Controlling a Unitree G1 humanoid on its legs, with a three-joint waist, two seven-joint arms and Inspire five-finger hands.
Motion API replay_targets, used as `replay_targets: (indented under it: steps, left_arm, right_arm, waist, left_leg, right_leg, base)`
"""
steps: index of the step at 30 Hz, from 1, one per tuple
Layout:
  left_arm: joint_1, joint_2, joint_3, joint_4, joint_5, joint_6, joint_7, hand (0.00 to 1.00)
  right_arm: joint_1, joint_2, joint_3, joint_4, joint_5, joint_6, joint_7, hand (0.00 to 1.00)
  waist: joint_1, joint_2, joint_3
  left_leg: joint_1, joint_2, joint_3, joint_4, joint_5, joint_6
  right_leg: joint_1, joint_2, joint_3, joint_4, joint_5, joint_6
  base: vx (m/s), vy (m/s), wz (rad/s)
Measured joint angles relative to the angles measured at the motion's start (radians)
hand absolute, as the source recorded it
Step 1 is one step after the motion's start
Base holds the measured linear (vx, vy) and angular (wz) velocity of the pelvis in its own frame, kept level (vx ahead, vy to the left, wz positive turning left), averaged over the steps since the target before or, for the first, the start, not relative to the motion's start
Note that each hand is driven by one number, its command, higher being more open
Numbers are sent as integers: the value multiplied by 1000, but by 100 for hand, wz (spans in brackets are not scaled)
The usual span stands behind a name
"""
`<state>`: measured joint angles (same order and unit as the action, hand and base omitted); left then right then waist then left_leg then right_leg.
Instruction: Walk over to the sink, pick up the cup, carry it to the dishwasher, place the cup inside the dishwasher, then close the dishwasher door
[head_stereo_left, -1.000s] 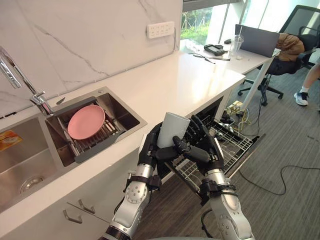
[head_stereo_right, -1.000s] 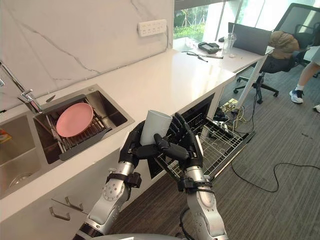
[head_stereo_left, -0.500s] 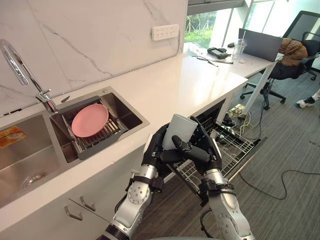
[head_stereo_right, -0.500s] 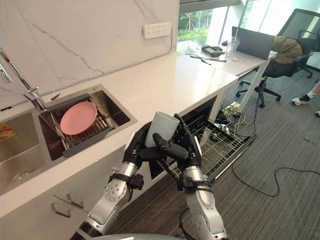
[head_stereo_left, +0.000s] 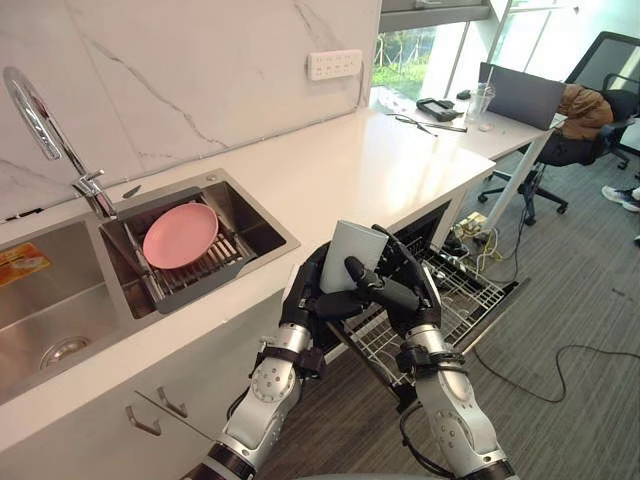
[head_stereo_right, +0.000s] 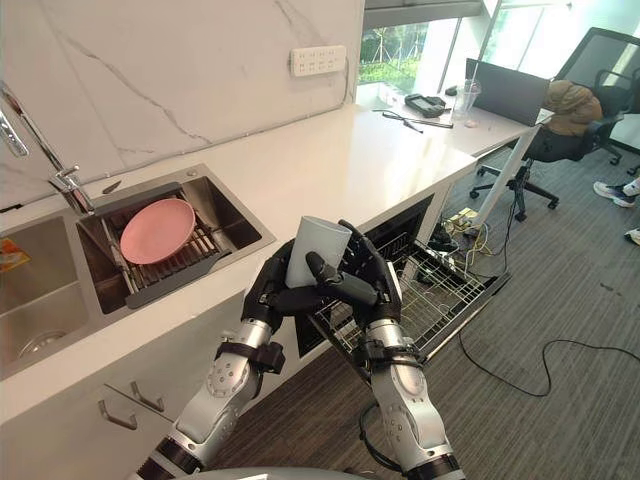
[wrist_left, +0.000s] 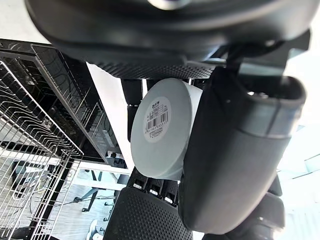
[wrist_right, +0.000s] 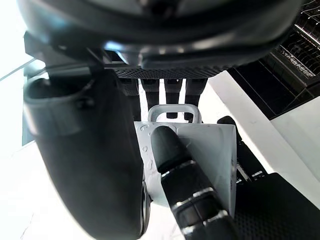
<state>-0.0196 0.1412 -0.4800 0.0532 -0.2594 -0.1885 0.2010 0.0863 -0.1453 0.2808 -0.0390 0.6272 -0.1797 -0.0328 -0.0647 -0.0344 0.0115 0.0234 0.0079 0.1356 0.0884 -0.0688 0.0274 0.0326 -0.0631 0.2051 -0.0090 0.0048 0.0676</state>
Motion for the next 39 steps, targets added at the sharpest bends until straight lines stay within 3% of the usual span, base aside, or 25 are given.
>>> replay_targets:
  steps: [6,7,21,32,39]
  left_arm:
    - [0,-1,0,0,0,0,0,30]
    - [0,-1,0,0,0,0,0,90]
    - [25,-39,13,-26,8,0,-55,90]
    - [58,-54,145,-142,2,-10,-59,90]
    - [152,-61,157,-142,-24,-9,-139,90]
  right_arm:
    - [0,1,-4,0,8,0,3,30]
    - [0,3,-10,0,8,0,3,30]
    - [0,99,-167,-2,-11,3,8,30]
    - [6,111,-289,-65,-33,0,-10,30]
    - [51,111,-344,-91,-77,-4,-7,30]
  waist:
    - [-1,-1,1]
    - [-1,-1,1]
    - [-1,-4,2]
    - [0,-3,2]
    - [0,-1,2]
  left_leg:
    - [2,-1,0,-12,7,-1]
    - [3,-1,0,-13,7,-1]
    - [30,-10,9,-58,21,2]
    - [31,-8,10,-60,21,1]
    - [31,-8,10,-61,20,0]
  right_leg:
    - [2,-1,0,-10,6,0]
    - [2,-1,0,-10,6,0]
    - [4,1,8,-8,5,1]
    - [2,3,8,-8,5,1]
    - [2,3,7,-8,5,2]
  base:
    - [0,0,0]
    - [0,0,0]
    - [-6,-7,-1]
    - [-8,-16,0]
    - [-8,-13,0]
